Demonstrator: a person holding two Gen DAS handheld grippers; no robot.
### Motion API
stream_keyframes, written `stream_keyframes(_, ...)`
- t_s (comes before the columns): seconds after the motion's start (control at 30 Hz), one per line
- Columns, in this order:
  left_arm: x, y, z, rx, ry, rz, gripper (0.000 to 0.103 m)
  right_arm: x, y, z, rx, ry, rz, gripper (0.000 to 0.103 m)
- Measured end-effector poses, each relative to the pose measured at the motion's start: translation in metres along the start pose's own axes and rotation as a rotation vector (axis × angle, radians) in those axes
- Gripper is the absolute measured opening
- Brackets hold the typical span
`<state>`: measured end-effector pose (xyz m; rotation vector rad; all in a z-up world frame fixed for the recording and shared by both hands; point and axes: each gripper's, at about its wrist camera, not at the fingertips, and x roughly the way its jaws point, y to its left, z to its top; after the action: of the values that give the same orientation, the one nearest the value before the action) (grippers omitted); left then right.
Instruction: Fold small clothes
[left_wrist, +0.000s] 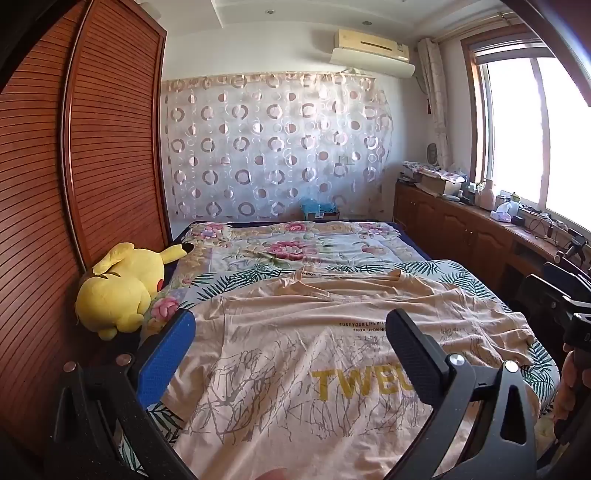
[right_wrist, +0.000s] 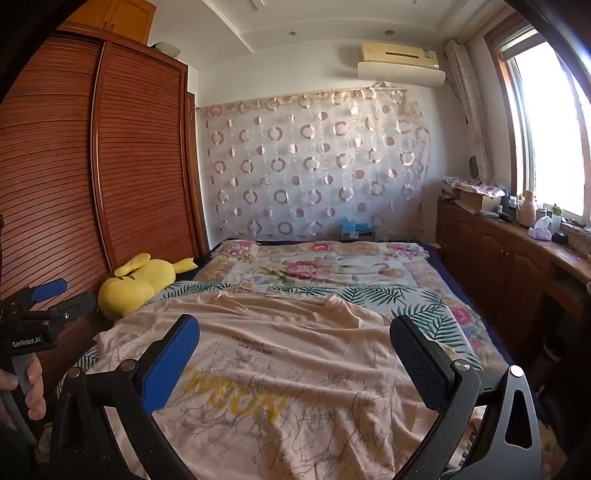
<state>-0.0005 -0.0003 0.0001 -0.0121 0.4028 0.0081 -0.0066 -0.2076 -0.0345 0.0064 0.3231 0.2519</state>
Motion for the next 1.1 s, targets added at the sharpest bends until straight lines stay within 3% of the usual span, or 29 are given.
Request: stream_keyframes(1.1, -0.007, 0.004, 0.010, 0.009, -0.013, 0.005, 0.103, 0.001, -0.002, -0.002, -0.001, -0.005, 0.000, 0.103)
